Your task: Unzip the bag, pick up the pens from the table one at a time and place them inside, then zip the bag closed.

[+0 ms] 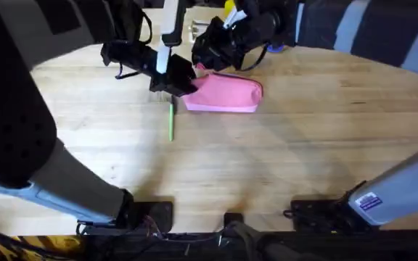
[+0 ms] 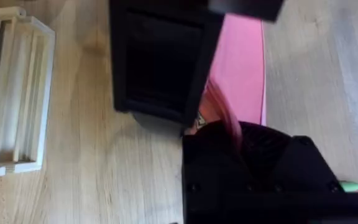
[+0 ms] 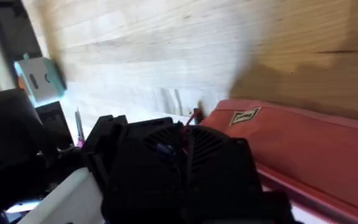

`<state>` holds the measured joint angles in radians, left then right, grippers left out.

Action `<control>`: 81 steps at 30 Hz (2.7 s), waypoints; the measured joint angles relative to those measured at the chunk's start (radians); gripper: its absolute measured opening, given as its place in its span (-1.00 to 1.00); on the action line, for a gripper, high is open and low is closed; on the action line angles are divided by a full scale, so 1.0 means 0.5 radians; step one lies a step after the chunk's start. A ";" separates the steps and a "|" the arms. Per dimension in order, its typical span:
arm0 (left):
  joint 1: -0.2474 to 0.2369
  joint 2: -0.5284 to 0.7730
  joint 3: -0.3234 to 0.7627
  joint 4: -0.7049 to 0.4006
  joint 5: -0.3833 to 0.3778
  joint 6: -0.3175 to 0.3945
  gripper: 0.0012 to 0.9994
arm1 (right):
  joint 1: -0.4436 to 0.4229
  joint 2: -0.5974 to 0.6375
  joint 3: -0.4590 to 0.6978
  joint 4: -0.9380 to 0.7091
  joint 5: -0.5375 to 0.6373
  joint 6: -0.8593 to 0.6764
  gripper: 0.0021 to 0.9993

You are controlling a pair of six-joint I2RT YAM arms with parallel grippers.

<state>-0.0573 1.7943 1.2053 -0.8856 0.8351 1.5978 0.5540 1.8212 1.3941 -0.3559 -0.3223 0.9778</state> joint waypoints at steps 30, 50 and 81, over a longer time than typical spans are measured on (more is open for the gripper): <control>0.011 0.000 0.000 -0.025 -0.018 0.001 -0.89 | -0.516 -0.450 0.005 -0.339 -0.182 -1.377 1.00; 0.027 -0.001 0.000 -0.051 0.092 0.003 0.99 | -0.380 -0.467 0.011 -0.399 -0.171 -3.566 1.00; 0.662 -0.344 0.000 -0.448 0.160 0.006 0.99 | -0.425 -0.322 0.023 -0.600 -0.425 -3.942 -0.93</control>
<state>0.2737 1.6221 1.2053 -1.1094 0.9151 1.6009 0.3416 1.6604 1.4055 -0.6559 -0.5350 -0.9933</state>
